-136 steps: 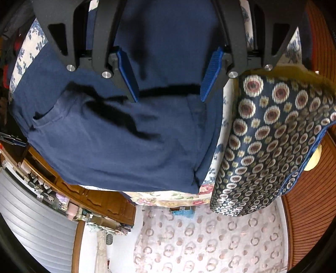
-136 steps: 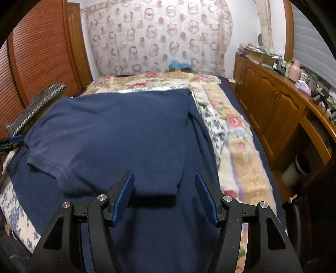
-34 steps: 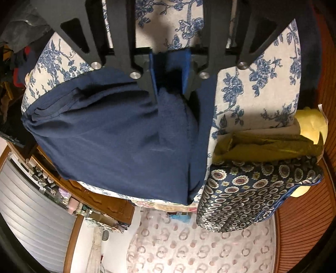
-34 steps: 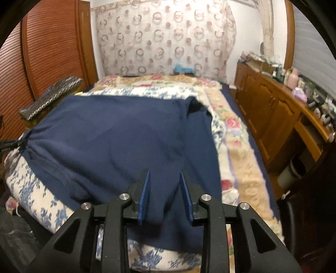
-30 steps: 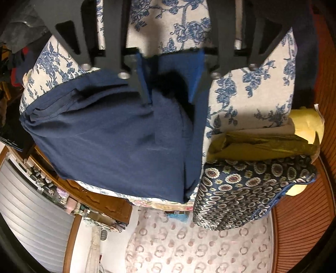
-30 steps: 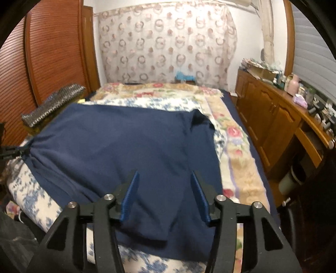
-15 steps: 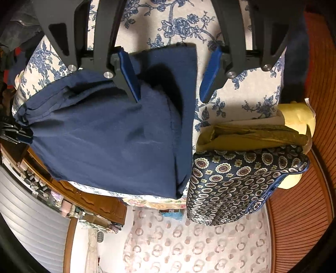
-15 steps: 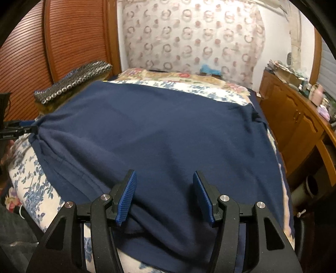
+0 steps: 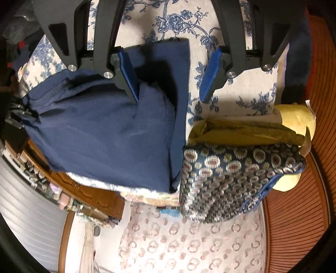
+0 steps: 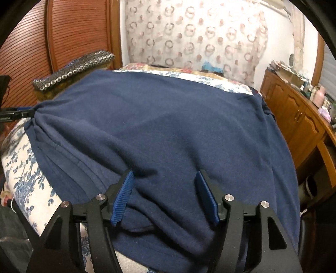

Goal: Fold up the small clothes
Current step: 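Open both grippers and release the folded shirt, then grasp the folded shirt edge with the left gripper and lift it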

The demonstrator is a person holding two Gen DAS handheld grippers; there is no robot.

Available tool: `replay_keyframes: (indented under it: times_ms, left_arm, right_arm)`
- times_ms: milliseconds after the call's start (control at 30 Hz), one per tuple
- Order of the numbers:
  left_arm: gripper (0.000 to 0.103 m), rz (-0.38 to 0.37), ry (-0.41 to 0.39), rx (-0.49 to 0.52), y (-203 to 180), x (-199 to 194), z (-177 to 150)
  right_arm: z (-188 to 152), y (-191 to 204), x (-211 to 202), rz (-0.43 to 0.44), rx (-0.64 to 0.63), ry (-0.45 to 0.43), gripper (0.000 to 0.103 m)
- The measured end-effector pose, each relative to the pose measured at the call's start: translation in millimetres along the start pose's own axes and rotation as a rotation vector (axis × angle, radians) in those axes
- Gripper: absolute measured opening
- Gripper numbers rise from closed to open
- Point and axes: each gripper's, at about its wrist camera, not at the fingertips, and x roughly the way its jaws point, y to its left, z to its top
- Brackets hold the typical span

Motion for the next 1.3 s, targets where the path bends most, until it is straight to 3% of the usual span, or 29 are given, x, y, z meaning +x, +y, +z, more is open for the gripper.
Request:
replay_keyframes:
  times_ms: [133, 400, 767, 833, 900, 933, 1167, 1300]
  left_arm:
    - [0.058, -0.002, -0.021, -0.02, 3.3, -2.7, 7.6]
    - [0.058, -0.04, 0.071, -0.079, 14.2, 27.8, 5.3]
    - [0.057, -0.112, 0.075, -0.036, -4.0, 27.8, -0.7]
    - [0.04, -0.116, 0.076, -0.012, -8.8, 29.4, -0.2]
    - [0.014, -0.135, 0.082, 0.001, -12.5, 31.7, 1.7]
    - [0.01, -0.141, 0.079, 0.008, -14.8, 31.2, 3.7]
    - [0.006, -0.21, -0.047, 0.081, -53.1, 3.9, 40.9]
    - [0.005, -0.283, -0.101, 0.147, -91.3, -5.8, 71.2]
  right_arm:
    - [-1.5, -1.3, -0.1, 0.002, 0.003, -0.011, 0.067]
    - [-3.0, -1.0, -0.3, 0.003, 0.003, -0.021, 0.068]
    - [-3.5, -0.8, -0.2, 0.003, 0.004, -0.022, 0.068]
    - [-3.6, -0.6, -0.1, 0.003, 0.004, -0.022, 0.068]
    - [-4.0, -0.8, -0.2, 0.003, 0.003, -0.022, 0.068]
    - [-3.8, -0.6, -0.2, 0.003, 0.004, -0.023, 0.068]
    - [-0.4, -3.9, -7.6, 0.007, 0.011, -0.014, 0.067]
    - [3.6, -13.7, -27.8, -0.01, 0.038, -0.053, 0.067]
